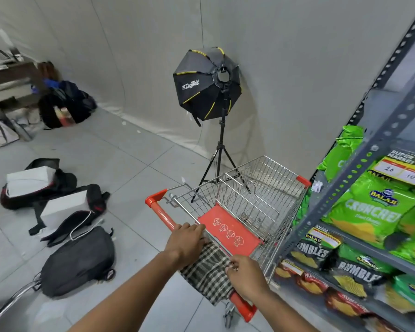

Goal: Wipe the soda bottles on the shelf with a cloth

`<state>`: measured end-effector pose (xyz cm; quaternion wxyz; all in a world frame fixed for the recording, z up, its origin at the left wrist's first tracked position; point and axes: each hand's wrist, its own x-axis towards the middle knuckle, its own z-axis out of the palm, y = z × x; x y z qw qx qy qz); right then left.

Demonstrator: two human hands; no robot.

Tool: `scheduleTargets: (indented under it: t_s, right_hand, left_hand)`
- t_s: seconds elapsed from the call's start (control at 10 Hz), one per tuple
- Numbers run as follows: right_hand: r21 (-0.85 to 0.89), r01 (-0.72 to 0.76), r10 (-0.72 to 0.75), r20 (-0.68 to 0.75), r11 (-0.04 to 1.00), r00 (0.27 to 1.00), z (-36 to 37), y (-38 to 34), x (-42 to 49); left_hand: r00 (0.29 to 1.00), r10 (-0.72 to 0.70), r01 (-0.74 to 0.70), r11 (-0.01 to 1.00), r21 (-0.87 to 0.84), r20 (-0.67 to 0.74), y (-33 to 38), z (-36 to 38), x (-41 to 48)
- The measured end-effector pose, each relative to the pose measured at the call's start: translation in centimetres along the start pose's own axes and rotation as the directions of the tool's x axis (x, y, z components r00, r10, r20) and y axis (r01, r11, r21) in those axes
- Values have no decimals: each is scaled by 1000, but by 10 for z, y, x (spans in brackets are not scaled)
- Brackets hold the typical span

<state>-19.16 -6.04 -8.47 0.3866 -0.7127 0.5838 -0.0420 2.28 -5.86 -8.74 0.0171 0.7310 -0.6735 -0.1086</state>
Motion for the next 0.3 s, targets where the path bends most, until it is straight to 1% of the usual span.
scheduleTargets:
  t_s: [0.2, 0.3]
  right_hand:
    - [-39, 85, -86, -24, 996, 996, -6, -6, -1]
    - [-80, 158, -163, -64, 984, 985, -6, -11, 2]
  left_hand:
    - [999, 27, -28, 999, 16, 17, 1, 0, 3]
    - [999, 51, -51, 998, 25, 9, 4, 4, 6]
